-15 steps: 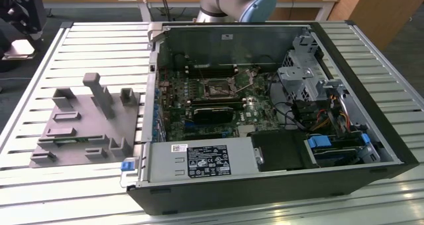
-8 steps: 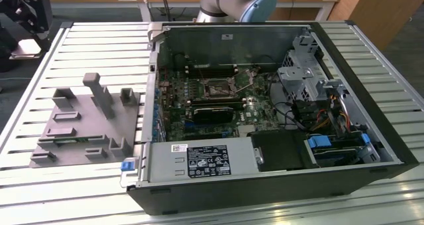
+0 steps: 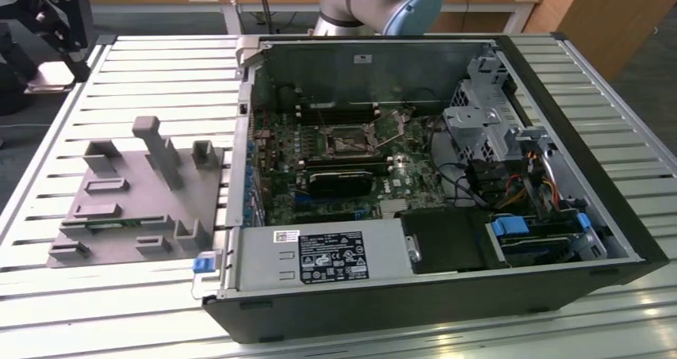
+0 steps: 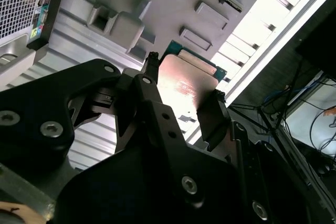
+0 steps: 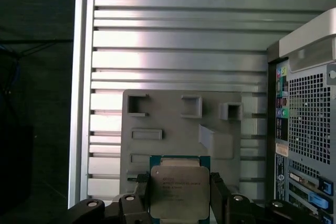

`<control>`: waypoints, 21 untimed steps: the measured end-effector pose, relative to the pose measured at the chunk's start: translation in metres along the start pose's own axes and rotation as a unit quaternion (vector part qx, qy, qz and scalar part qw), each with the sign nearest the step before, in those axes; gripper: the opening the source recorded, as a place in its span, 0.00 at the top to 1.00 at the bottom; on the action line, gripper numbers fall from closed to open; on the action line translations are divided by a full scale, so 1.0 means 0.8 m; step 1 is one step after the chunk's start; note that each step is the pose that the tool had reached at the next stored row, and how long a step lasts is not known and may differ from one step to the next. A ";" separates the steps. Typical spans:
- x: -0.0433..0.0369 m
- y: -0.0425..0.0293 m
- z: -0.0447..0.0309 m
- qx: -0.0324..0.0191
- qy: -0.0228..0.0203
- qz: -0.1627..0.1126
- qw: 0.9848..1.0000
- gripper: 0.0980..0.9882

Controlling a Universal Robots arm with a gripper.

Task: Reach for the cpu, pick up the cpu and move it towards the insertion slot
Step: 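Pick up the cpu and move it towards the insertion slot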

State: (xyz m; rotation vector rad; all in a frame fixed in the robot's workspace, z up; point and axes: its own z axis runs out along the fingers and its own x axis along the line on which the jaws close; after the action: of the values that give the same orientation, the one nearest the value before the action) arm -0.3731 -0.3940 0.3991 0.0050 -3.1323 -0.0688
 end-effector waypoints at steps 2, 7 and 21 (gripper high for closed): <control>-0.003 0.0005 0.0000 0.000 0.000 0.000 1.000 0.50; -0.010 0.0014 0.0000 0.000 0.000 0.000 1.000 0.50; -0.028 0.0033 0.0000 0.000 0.000 0.000 1.000 0.50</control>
State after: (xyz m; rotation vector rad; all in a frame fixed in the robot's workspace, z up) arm -0.3507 -0.3913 0.3990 0.0050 -3.1324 -0.0688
